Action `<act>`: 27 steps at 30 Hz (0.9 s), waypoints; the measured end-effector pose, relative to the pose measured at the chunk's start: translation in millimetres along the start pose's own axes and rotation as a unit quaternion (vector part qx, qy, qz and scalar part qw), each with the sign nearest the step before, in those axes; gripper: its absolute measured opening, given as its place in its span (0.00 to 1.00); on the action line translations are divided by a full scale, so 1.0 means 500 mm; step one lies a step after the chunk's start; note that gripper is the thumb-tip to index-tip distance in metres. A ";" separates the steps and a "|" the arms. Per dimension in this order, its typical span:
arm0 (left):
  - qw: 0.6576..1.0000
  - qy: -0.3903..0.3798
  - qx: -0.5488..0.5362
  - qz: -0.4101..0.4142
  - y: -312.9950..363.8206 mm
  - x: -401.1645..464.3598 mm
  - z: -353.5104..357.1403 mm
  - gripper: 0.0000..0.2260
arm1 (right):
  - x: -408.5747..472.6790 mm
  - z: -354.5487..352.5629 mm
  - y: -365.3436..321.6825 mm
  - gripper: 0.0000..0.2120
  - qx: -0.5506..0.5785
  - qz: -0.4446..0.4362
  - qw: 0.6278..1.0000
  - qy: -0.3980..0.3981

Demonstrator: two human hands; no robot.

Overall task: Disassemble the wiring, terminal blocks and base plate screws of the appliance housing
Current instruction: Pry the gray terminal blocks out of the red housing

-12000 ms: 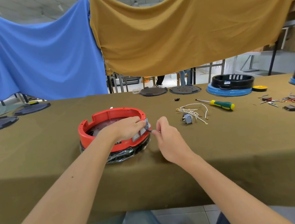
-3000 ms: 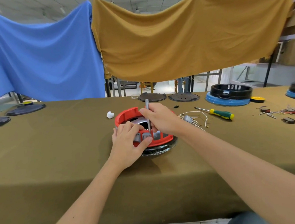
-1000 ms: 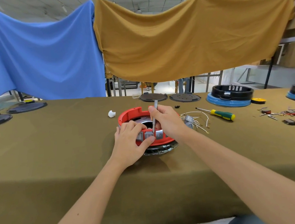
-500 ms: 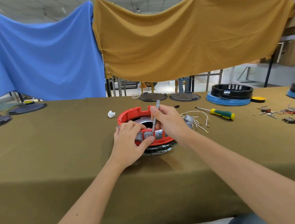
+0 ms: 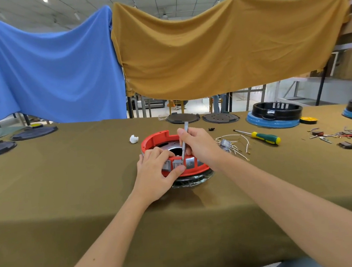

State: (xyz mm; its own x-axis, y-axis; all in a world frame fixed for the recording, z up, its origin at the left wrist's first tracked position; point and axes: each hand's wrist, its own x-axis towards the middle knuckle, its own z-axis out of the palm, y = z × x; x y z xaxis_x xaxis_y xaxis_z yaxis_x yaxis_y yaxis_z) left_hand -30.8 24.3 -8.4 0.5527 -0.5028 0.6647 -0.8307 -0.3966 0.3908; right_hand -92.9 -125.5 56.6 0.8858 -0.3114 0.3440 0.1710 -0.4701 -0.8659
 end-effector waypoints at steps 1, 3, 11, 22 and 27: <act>1.000 0.000 0.000 0.000 0.000 0.000 0.000 0.20 | -0.002 0.000 0.003 0.17 0.016 -0.003 1.000 0.014; 1.000 0.001 0.001 0.000 0.000 0.001 0.001 0.20 | -0.006 -0.004 0.007 0.17 0.042 -0.008 0.999 0.022; 1.000 -0.002 0.001 -0.002 0.000 0.000 0.002 0.20 | 0.005 -0.010 -0.003 0.18 0.009 0.020 0.999 -0.026; 1.000 0.001 0.007 0.007 -0.001 0.000 0.000 0.26 | 0.034 -0.004 -0.023 0.19 -0.077 0.085 0.989 -0.095; 1.000 0.001 0.002 0.006 -0.002 0.001 0.001 0.26 | 0.031 -0.008 -0.023 0.18 -0.065 0.065 0.991 -0.096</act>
State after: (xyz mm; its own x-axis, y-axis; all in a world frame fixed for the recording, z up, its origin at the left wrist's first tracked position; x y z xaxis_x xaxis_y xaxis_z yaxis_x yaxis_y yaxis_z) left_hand -29.4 23.9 -8.8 0.5433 -0.5053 0.6705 -0.8364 -0.3944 0.3806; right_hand -82.9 -128.0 73.4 0.9647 -0.2187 0.1466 0.0047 -0.5425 -0.8400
